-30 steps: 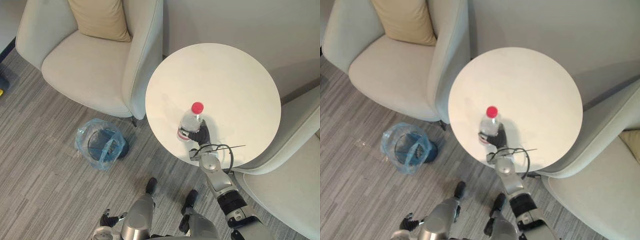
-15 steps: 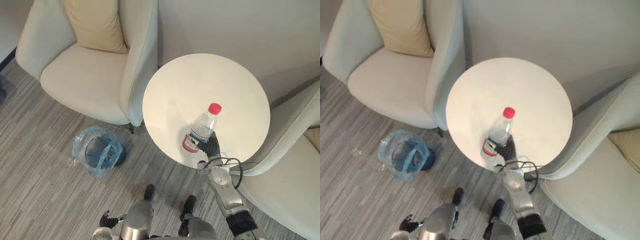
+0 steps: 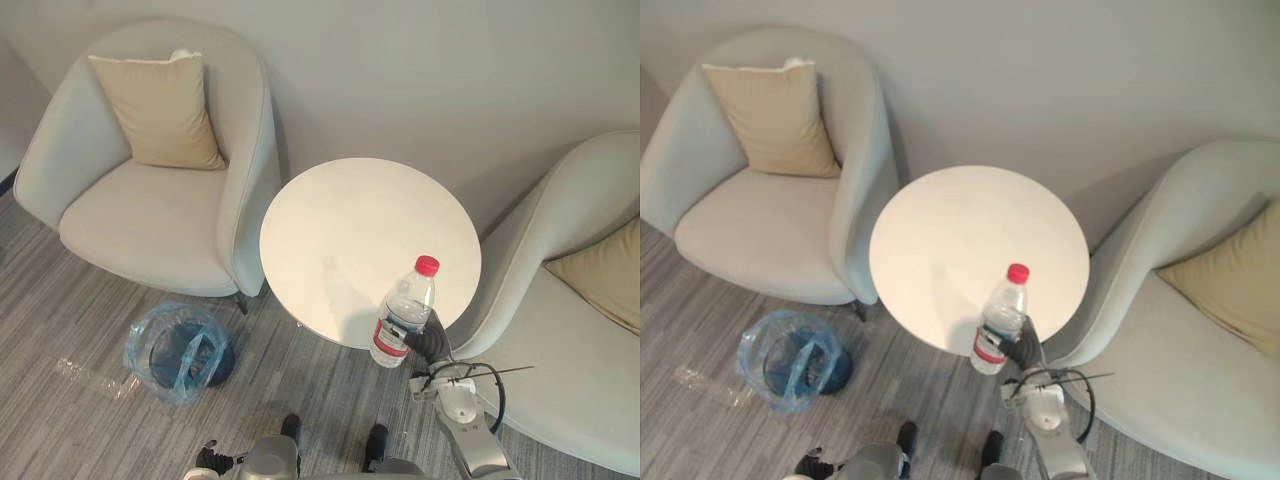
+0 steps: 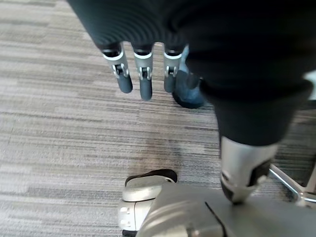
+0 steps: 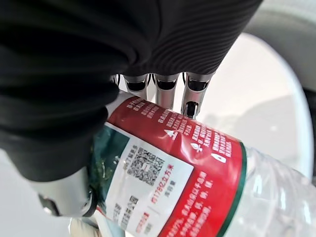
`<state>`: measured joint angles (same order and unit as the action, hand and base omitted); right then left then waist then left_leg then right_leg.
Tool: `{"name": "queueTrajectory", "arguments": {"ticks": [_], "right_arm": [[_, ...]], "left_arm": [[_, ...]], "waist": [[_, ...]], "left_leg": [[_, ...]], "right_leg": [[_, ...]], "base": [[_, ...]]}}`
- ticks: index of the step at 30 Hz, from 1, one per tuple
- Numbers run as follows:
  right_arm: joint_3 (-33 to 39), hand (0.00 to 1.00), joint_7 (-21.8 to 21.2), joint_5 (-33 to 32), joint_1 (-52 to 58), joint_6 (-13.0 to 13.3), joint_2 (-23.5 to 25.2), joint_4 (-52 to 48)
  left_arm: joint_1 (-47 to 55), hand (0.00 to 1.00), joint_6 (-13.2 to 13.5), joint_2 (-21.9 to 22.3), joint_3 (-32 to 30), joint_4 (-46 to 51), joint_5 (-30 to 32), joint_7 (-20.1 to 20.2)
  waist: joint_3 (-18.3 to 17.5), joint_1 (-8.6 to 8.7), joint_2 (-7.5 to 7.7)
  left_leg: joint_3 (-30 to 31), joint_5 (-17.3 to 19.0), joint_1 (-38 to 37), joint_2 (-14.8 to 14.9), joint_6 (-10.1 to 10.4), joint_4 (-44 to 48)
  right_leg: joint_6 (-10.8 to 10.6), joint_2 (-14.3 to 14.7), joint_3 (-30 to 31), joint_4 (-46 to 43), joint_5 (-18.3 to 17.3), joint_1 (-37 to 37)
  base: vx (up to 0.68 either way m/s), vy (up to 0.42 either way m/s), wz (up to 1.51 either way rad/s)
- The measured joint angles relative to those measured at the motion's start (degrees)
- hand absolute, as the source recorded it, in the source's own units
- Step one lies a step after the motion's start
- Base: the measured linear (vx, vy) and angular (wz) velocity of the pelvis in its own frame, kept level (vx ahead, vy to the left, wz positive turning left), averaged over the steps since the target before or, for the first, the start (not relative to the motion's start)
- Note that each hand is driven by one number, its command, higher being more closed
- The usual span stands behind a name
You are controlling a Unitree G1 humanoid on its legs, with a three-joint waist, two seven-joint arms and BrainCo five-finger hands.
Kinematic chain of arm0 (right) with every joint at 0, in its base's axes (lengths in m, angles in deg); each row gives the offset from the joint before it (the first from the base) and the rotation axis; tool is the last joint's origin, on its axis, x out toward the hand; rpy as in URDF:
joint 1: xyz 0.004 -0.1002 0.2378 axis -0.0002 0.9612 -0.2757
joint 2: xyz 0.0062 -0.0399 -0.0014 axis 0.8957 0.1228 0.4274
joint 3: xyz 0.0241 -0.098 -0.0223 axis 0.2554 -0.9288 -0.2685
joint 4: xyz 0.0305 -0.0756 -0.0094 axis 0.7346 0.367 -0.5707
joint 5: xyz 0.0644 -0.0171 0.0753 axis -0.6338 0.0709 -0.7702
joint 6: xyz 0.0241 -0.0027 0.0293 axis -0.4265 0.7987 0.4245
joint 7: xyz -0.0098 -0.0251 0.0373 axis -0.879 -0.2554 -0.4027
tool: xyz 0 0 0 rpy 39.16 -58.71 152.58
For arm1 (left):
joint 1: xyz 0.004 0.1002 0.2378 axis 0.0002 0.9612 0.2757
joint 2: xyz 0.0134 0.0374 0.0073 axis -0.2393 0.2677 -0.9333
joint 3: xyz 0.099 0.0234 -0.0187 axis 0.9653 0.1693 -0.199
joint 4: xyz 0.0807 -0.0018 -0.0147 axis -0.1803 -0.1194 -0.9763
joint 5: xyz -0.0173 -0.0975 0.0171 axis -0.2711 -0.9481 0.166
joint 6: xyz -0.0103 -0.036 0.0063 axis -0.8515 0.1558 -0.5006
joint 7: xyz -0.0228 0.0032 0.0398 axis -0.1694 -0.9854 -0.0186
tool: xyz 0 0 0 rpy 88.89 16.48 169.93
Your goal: Gather rubbish on tea table into small bin, then transfer packed bag to large trash can.
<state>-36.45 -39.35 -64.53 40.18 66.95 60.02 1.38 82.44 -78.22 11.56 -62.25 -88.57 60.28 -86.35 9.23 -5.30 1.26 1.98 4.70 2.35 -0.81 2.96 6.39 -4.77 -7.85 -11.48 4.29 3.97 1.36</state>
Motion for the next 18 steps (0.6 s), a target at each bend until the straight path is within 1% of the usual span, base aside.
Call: {"name": "queueTrajectory", "arguments": {"ticks": [1, 2, 3, 6, 9, 13, 14, 16, 18], "right_arm": [[0.05, 1.00, -0.23, 1.08, 1.05, -0.05, -0.41, 0.01], [0.08, 1.00, -0.25, 1.08, 1.32, -0.07, -0.40, 0.01], [0.06, 1.00, -0.30, 1.12, 1.72, -0.17, -0.37, 0.02], [0.35, 1.00, -0.27, 1.41, 2.60, -0.32, -0.36, 0.03], [1.70, 1.00, -0.12, 3.36, 3.17, -0.35, -0.38, 0.17], [1.71, 1.00, 0.74, 3.36, 2.96, -0.35, -0.35, 0.44], [1.43, 1.00, 0.83, 3.35, 2.77, -0.35, -0.34, 0.41], [0.83, 1.00, 0.95, 3.39, 1.70, -0.35, -0.42, 0.56], [0.48, 1.00, 0.97, 3.39, 0.29, -0.41, -0.40, 0.64]], "left_arm": [[0.10, 0.00, -0.01, -0.16, 0.83, -0.01, -0.01, -0.03], [0.13, 0.00, -0.01, -0.25, 1.16, -0.01, -0.02, -0.03], [0.14, 0.00, -0.01, -0.44, 1.72, -0.01, -0.03, -0.04], [0.07, 0.00, 0.00, -0.43, 2.19, 0.01, -0.05, -0.04], [-0.13, 0.00, 0.03, -0.43, 2.92, 0.05, -0.06, -0.04], [-0.16, 0.00, 0.03, -0.11, 2.82, 0.12, -0.11, -0.08], [-0.40, 0.00, 0.04, 0.20, 2.64, 0.20, -0.12, -0.19], [-1.41, 0.00, 0.07, 0.96, 2.57, 0.84, -0.20, -0.60], [-1.25, 0.00, 0.21, 1.14, 2.59, 2.48, -0.57, -1.13]], "waist": [[-0.35, 0.74, -0.30], [-0.47, 0.93, -0.37], [-0.54, 1.67, -0.53], [-1.20, 2.37, -1.05], [-1.42, 2.69, -1.41], [-0.95, 2.68, -2.01], [-0.53, 2.62, -2.42], [0.04, 2.68, -3.30], [0.36, 2.76, -4.04]], "left_leg": [[-0.35, -0.02, -0.65, 0.02, -0.03, -0.17], [-0.44, -0.02, -0.75, 0.03, -0.03, -0.18], [-0.73, -0.02, -1.28, 0.09, -0.02, -0.27], [-1.28, -0.02, -1.58, 0.18, -0.02, -0.30], [-1.46, -0.05, -1.89, 0.24, -0.01, -0.27], [-1.20, -0.23, -2.24, 0.27, 0.02, -0.26], [-0.95, -0.52, -1.79, 0.26, 0.10, -0.29], [-0.25, -1.96, 1.08, 0.80, 0.47, 0.14], [0.19, -2.34, 4.70, 1.27, 0.94, 2.69]], "right_leg": [[-0.02, -0.01, 0.46, 0.03, 0.06, 0.22], [-0.02, -0.01, 0.60, 0.04, 0.08, 0.35], [0.00, 0.02, 0.73, 0.13, 0.14, 0.67], [0.04, 0.10, 1.24, 0.62, 0.49, 0.76], [0.02, 0.20, 1.36, 0.78, 0.94, 1.07], [0.03, 0.24, 1.09, 0.94, 0.94, 1.81], [0.08, 0.22, 0.77, 0.83, 0.97, 1.77], [0.29, 0.23, -0.18, -0.86, 1.06, -1.21], [1.24, 0.44, -0.77, -4.06, 0.06, -4.54]], "base": [[-0.04, 0.014, -0.09], [-0.04, 0.022, -0.13], [0.00, 0.007, -0.09], [-0.03, 0.009, -0.11], [-0.01, 0.006, -0.05], [-0.03, 0.001, 0.04], [-0.05, -0.012, 0.17], [-0.09, -0.033, 0.22], [-0.11, -0.044, 0.26]]}}
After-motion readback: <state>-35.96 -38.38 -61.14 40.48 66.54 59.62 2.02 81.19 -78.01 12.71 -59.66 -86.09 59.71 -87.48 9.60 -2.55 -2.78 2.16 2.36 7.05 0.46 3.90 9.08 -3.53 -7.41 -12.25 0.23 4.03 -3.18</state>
